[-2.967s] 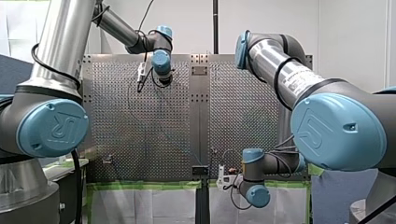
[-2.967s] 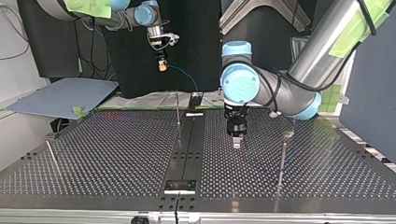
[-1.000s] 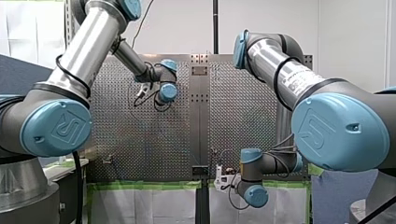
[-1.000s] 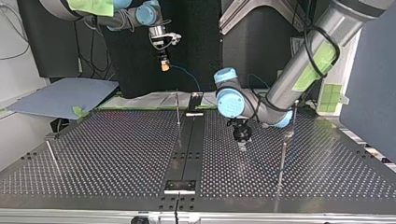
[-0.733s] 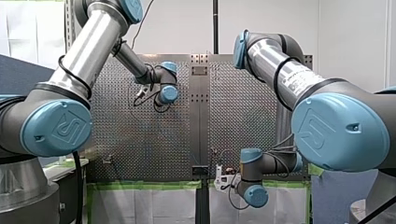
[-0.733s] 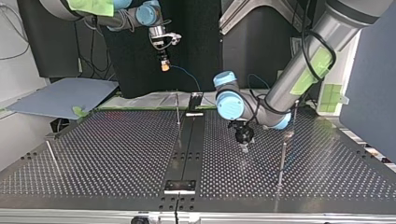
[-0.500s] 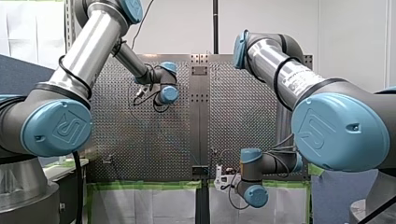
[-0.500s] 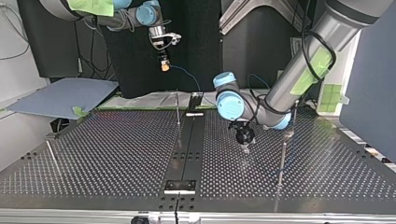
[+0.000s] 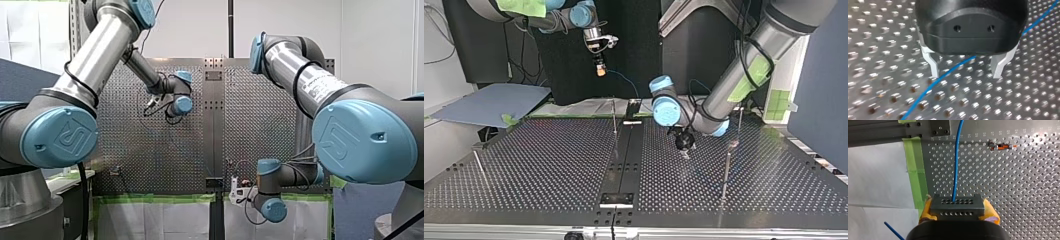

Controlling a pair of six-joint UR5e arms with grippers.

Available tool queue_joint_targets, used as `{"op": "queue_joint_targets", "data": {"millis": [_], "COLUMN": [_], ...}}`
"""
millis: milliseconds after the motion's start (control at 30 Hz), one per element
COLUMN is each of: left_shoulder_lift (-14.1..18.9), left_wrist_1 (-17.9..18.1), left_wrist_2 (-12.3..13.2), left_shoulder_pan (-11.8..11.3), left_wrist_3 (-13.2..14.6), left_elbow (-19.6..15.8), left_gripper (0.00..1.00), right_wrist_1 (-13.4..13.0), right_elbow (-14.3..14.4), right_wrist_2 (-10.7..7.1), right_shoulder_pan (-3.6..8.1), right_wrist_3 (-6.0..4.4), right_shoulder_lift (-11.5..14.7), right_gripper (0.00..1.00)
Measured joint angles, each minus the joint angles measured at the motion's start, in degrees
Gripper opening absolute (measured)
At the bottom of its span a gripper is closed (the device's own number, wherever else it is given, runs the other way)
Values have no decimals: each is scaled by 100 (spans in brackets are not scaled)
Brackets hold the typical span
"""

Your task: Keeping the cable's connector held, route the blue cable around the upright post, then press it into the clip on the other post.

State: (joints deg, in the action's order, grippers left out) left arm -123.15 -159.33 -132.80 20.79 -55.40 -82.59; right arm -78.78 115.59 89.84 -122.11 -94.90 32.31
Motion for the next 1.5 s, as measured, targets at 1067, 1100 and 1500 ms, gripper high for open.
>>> {"op": "queue_joint_targets", "data": {"millis": [1067, 1100, 1500], "left_shoulder_lift": [-727, -730, -1092], "left_wrist_1": [-536, -543, -716], "left_wrist_2": [-479, -476, -234], "left_shoulder_pan": [140, 147, 254], "left_wrist_3": [-126, -130, -293], "left_elbow": [0, 0, 0], "left_gripper": [99, 99, 99], "right_wrist_1": [19, 19, 9], "right_elbow": [-1, -1, -5], "right_wrist_2": [0, 0, 0], "right_shoulder_pan": [-1, -1, -2], "right_wrist_3": [4, 4, 4], "right_shoulder_lift": [0, 0, 0], "right_gripper": [0, 0, 0]}}
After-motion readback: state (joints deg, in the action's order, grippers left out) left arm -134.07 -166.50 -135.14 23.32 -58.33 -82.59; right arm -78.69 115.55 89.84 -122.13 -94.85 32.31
